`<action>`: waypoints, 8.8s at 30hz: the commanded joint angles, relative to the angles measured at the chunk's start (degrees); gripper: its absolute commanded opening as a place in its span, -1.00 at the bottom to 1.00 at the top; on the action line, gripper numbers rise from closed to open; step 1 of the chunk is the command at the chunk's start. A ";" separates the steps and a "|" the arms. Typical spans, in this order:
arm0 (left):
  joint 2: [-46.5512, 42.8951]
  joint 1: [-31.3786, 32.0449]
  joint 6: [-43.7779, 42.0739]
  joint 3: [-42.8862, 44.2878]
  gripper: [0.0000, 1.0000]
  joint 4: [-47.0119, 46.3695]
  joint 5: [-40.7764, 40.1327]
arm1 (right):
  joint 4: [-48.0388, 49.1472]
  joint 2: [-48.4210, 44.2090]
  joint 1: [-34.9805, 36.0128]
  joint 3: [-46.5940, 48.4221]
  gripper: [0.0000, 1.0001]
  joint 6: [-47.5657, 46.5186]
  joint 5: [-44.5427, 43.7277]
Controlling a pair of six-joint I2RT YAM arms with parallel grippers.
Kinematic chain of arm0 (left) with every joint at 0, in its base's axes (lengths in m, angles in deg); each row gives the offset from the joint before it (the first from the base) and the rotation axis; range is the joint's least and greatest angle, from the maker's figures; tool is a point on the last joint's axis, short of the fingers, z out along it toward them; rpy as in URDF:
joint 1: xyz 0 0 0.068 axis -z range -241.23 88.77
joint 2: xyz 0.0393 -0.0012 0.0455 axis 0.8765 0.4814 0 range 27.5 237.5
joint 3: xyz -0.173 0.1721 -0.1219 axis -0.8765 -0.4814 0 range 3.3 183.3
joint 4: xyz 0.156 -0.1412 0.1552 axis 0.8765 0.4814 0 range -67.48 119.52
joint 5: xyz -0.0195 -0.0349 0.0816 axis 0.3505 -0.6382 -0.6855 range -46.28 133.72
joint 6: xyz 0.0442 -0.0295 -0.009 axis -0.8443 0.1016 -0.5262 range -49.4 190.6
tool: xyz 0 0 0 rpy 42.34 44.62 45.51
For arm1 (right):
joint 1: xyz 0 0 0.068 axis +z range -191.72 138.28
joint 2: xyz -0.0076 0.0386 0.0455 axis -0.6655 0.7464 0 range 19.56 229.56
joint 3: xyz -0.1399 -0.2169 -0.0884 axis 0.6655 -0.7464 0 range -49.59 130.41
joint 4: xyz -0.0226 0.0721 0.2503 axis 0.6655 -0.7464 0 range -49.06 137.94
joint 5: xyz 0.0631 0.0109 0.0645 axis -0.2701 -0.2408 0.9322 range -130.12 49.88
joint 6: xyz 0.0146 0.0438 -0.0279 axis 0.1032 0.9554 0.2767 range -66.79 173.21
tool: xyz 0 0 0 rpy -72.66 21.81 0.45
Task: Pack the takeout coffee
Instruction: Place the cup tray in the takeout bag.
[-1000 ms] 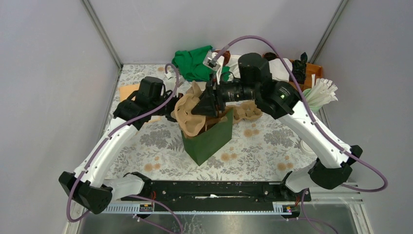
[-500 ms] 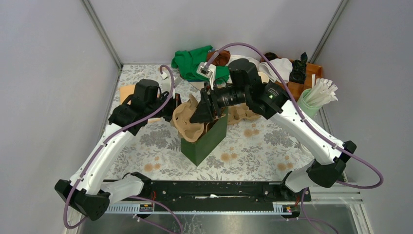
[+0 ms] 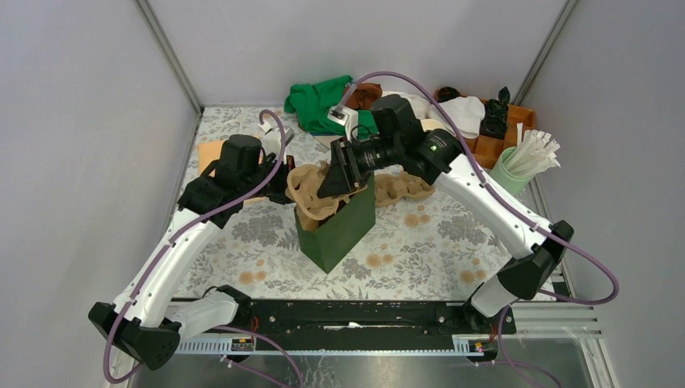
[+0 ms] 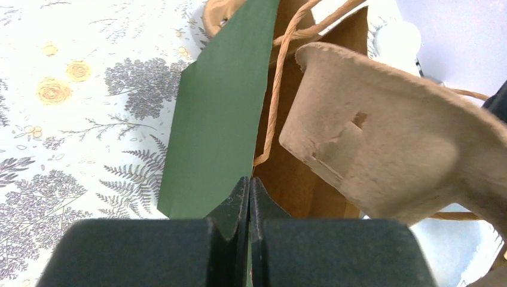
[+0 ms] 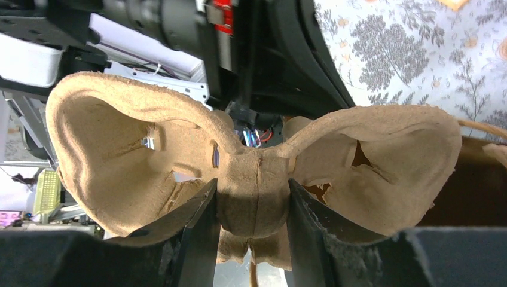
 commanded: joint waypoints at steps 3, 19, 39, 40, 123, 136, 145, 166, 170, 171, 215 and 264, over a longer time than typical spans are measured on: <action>-1.58 0.05 0.71 -0.58 -0.99 -0.36 -5.09 | -6.36 3.05 -0.94 5.45 -0.23 1.81 1.99; -2.33 0.09 -0.53 -1.25 -0.97 -0.21 -4.77 | -9.05 7.90 -0.95 15.65 -0.25 1.08 -4.83; -0.52 0.06 -2.04 1.19 -0.97 -0.07 -8.16 | -25.83 8.23 -0.92 13.15 -0.18 -13.00 -21.00; -0.38 0.09 -2.22 1.32 -0.97 -0.11 -8.01 | -26.31 8.58 -0.94 12.98 -0.18 -13.60 -21.98; 9.68 1.65 -1.82 6.27 -0.87 -5.28 -8.09 | -16.99 2.65 9.62 -6.79 0.01 -18.28 -46.91; 9.54 1.73 2.12 4.25 -1.00 -8.36 -4.55 | -18.60 6.40 9.59 -6.40 -0.05 -18.99 -45.15; 8.68 1.82 3.11 3.54 -1.00 -9.39 -1.80 | -18.87 7.76 9.70 -6.21 -0.10 -18.99 -44.41; 7.09 2.06 1.82 4.98 -1.00 -8.77 -5.22 | -16.54 6.71 9.69 -13.28 -0.20 -18.89 -42.01; 6.46 2.13 1.17 4.95 -1.00 -9.03 -5.38 | -16.49 7.09 9.68 -13.53 -0.20 -18.94 -41.35; 6.47 2.17 1.00 4.93 -1.00 -9.17 -5.36 | -16.43 7.09 9.68 -13.69 -0.20 -18.95 -41.31; 2.58 2.78 -8.88 -0.76 -1.00 -9.89 -10.69 | -17.44 15.72 10.57 -16.28 -0.17 -16.91 -39.72; 2.77 6.00 -5.95 -0.08 -1.00 -9.74 -5.99 | -15.05 2.96 10.93 -9.80 0.99 -15.93 -42.18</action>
